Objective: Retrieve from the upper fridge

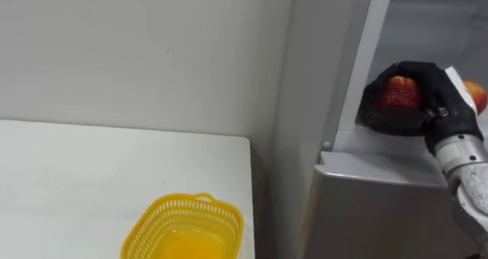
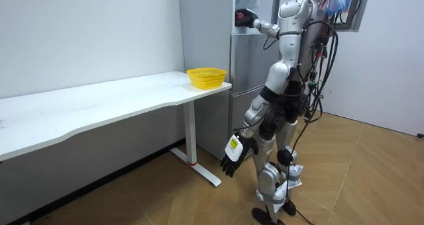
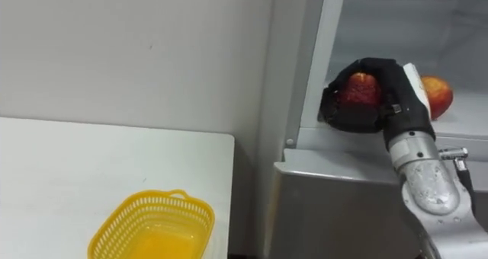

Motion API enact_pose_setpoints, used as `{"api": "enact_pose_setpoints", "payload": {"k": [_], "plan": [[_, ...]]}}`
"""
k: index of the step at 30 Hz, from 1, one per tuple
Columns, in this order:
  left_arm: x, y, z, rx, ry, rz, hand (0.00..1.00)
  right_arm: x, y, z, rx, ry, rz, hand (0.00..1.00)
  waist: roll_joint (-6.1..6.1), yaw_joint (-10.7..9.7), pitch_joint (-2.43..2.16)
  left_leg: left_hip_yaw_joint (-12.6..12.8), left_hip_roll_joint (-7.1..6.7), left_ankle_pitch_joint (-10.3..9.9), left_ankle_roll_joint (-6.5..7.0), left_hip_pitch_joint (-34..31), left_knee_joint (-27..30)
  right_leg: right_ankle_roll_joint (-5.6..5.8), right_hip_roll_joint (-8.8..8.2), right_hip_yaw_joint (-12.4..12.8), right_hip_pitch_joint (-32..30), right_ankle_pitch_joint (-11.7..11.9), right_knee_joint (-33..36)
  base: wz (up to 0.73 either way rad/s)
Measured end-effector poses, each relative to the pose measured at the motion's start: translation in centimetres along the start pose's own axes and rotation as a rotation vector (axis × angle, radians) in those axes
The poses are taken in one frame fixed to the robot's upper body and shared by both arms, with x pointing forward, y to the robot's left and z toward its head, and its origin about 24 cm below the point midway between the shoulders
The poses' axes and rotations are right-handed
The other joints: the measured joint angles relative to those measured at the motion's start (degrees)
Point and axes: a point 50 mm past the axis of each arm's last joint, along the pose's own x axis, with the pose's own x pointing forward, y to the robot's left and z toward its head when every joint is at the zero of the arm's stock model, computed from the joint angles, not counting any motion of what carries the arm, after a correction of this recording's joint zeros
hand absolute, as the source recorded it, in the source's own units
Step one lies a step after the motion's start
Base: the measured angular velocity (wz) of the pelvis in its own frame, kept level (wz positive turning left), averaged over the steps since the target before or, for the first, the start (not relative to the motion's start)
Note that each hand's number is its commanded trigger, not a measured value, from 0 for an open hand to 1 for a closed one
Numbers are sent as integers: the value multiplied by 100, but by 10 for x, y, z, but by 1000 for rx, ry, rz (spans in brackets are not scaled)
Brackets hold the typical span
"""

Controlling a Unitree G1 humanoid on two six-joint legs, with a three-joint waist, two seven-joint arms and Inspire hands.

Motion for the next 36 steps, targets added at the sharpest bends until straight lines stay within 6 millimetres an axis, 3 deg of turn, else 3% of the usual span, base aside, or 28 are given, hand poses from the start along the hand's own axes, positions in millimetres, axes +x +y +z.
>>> {"api": "enact_pose_setpoints", "payload": {"k": [11,14,19,26,32,36], "plan": [[1,-15,3,7,-25,-8,0,-39,25,37,47,-215,-125,100,154,-75,56,121,14,-5,-1,19,-29,-16,18,121,-21,13,6,-6],[0,-21,3,13,-38,-9,0,-52,28,53,48,-324,-175,100,236,-68,24,122,10,-4,0,48,-43,-16,15,121,6,13,5,0],[0,-30,4,69,-45,-37,0,-68,34,71,38,-457,-233,100,365,-120,47,120,16,-4,-1,133,-95,-17,19,113,78,12,16,0],[0,-32,1,12,-27,-54,0,-83,41,82,-51,-547,-251,100,369,-122,33,124,10,-1,-5,110,-88,-19,17,123,50,10,17,0],[1,-33,4,36,-25,-62,0,-100,63,91,-56,-607,-154,100,297,-102,-14,106,10,1,-5,40,-89,-19,20,117,-12,11,21,1],[3,-30,13,68,-43,-64,0,-107,78,93,-92,-646,-67,100,244,79,17,114,12,1,-5,68,-100,-19,23,124,15,11,20,0]]}}
